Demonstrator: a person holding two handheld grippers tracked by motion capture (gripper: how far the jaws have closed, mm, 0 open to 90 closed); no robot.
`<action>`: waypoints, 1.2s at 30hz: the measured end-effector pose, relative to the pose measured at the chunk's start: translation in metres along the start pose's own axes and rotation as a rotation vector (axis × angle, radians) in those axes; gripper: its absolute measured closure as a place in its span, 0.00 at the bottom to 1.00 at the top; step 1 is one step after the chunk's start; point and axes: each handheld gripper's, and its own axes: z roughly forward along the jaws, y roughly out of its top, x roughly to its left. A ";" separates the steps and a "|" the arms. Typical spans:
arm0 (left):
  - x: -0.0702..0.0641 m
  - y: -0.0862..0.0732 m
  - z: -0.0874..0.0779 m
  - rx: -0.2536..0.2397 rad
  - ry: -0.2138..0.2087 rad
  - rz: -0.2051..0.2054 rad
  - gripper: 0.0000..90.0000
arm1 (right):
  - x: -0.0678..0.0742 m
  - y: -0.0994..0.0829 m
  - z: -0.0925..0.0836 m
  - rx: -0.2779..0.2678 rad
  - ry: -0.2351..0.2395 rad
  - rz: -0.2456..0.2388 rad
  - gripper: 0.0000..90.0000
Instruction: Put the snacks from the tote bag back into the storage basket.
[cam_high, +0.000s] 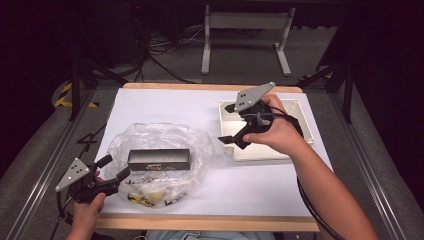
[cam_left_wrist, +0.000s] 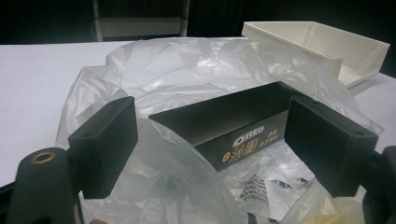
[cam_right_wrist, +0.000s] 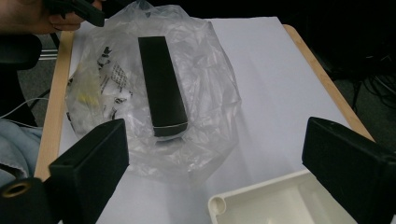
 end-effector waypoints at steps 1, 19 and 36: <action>0.000 0.000 0.000 0.000 0.000 0.000 0.20 | -0.001 0.002 0.004 0.003 0.006 0.001 0.08; 0.001 0.000 0.000 -0.002 -0.006 0.000 0.20 | -0.007 0.018 0.054 0.014 0.041 -0.031 0.17; 0.000 0.000 0.001 -0.012 -0.010 0.002 0.20 | 0.011 0.009 0.124 0.083 0.106 -0.030 0.10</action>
